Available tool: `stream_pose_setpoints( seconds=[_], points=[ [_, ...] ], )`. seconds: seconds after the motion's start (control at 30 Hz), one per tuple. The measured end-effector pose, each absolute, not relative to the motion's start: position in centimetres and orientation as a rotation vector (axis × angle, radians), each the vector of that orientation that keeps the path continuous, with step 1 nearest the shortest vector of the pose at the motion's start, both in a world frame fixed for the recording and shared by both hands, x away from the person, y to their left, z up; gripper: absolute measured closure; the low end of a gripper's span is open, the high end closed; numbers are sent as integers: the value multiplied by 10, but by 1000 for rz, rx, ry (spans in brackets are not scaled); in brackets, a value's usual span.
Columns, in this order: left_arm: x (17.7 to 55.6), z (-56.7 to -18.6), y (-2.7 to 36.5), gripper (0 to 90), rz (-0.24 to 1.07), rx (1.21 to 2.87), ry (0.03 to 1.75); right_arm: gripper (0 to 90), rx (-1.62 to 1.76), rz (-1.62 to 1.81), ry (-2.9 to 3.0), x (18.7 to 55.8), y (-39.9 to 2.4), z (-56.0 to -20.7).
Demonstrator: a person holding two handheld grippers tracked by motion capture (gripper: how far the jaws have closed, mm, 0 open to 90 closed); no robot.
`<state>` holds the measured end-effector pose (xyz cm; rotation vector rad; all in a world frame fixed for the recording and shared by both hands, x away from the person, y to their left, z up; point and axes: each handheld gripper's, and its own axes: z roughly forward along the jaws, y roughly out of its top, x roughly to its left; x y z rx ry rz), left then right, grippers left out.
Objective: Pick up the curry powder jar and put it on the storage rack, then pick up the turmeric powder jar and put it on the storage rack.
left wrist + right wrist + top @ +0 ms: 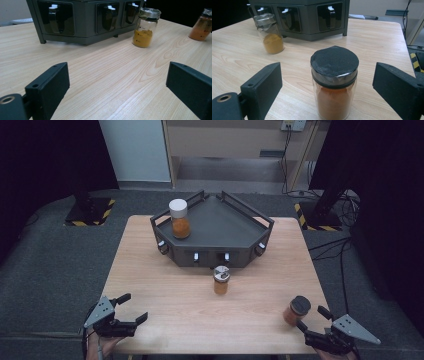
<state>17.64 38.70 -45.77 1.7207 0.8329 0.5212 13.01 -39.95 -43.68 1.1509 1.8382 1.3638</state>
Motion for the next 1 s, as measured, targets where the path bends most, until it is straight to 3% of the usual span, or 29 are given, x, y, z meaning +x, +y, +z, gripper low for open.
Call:
stream_pose_setpoints(
  seconds=[1.0],
  points=[
    [178,-455,384,48,545,1771,819,88,1155,1367,1828,129,-400,-437]
  ],
)
